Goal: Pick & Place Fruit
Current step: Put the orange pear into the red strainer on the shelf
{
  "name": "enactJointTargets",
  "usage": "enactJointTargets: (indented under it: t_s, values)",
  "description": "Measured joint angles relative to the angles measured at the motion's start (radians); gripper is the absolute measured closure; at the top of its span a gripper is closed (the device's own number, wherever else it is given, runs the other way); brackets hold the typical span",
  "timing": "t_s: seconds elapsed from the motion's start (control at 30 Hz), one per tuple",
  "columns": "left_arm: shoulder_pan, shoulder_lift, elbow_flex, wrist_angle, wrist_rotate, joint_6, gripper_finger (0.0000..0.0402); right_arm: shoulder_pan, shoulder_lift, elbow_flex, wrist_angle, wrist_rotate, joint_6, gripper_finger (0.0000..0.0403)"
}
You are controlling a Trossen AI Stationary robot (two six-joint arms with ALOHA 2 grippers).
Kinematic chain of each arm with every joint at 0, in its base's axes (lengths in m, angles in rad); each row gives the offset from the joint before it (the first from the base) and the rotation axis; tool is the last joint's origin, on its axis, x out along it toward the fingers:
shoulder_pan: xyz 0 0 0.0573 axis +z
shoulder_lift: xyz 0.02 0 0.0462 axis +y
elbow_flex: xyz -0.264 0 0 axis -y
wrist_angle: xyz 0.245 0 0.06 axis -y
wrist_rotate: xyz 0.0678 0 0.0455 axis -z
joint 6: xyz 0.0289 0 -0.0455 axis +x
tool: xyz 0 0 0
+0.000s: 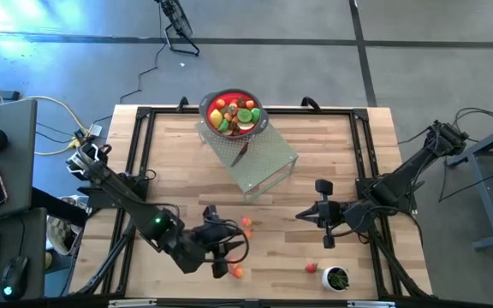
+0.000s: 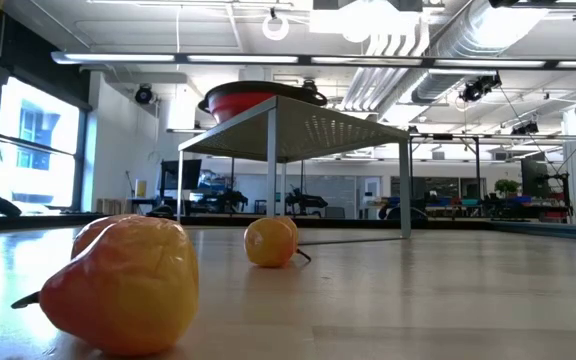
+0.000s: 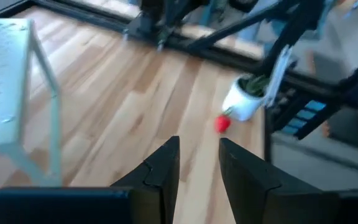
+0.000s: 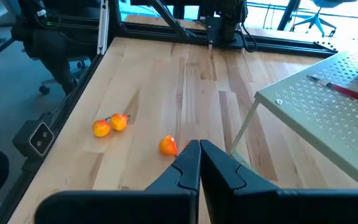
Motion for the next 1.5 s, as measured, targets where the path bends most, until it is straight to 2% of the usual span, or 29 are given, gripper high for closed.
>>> enactJointTargets:
  t_s: [0.1,0.2,0.53,0.7,0.83,1.17,1.37,1.5]
  values:
    - [-0.002,0.019,0.031,-0.075,-0.003,-0.018,0.0293,0.0,0.0,0.0,-0.001,0.0,0.003,0.0401]
    - [-0.001,0.048,0.028,-0.151,0.013,-0.112,0.0293,0.0,0.0,0.0,-0.004,-0.004,0.003,0.0401]
    - [0.0,0.186,0.028,-0.204,0.204,-0.602,0.0293,0.0,0.0,0.0,-0.009,-0.033,-0.003,0.0401]
    - [0.002,0.237,0.027,-0.283,0.321,-0.839,0.0293,0.0,0.0,0.0,-0.01,-0.027,-0.027,0.0401]
    - [0.0,0.27,0.026,-0.312,0.388,-0.859,0.0293,-0.005,0.0,0.0,-0.013,-0.025,-0.03,0.0401]
    - [0.033,0.283,0.027,-0.293,0.403,-0.86,0.0293,-0.029,0.0,0.0,-0.066,-0.025,-0.03,0.0401]
    - [0.082,0.283,0.027,-0.301,0.595,-0.861,0.0293,-0.031,0.0,0.0,-0.112,-0.027,-0.03,0.0401]
    - [0.107,0.283,0.027,-0.301,0.624,-0.841,0.0293,-0.031,0.0,0.0,-0.143,-0.027,-0.03,0.0401]
